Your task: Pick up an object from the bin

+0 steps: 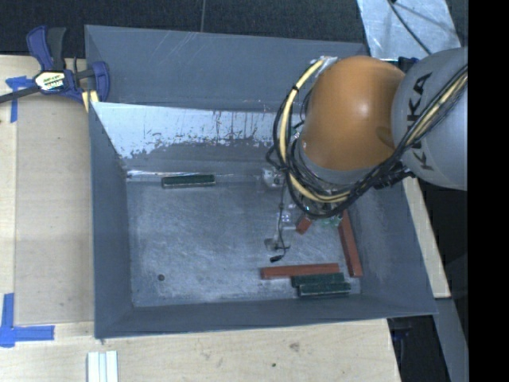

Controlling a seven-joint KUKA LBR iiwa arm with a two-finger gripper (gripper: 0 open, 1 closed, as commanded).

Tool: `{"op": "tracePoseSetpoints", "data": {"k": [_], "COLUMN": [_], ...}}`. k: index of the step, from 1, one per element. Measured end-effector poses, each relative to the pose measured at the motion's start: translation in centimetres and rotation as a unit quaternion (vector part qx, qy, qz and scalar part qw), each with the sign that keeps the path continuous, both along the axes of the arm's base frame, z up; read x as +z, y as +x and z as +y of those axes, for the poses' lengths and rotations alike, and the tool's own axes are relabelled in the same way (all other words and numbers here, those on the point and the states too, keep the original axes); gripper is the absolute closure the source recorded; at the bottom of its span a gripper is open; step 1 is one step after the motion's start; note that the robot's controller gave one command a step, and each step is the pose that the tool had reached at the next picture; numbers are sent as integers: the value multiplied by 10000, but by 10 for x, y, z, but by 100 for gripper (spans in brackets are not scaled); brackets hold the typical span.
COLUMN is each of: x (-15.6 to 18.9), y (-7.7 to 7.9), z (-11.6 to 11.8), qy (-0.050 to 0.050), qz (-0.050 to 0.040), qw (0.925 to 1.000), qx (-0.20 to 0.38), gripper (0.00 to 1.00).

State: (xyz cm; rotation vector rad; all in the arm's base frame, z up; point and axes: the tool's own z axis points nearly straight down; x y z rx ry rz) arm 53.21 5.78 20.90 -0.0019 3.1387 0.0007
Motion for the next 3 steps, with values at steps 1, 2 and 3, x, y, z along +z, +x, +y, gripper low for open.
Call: {"op": "tracePoseSetpoints", "data": {"k": [1, 2, 3], "x": [-139, -137, 20], "y": [-38, -37, 4], "z": [-66, -64, -59], "qy": [-11, -4, -15], "qz": [-1, -11, -48], "qw": [9903, 9904, 9874], "qx": [1387, 1382, 1582], "gripper": [0, 100, 100]}}
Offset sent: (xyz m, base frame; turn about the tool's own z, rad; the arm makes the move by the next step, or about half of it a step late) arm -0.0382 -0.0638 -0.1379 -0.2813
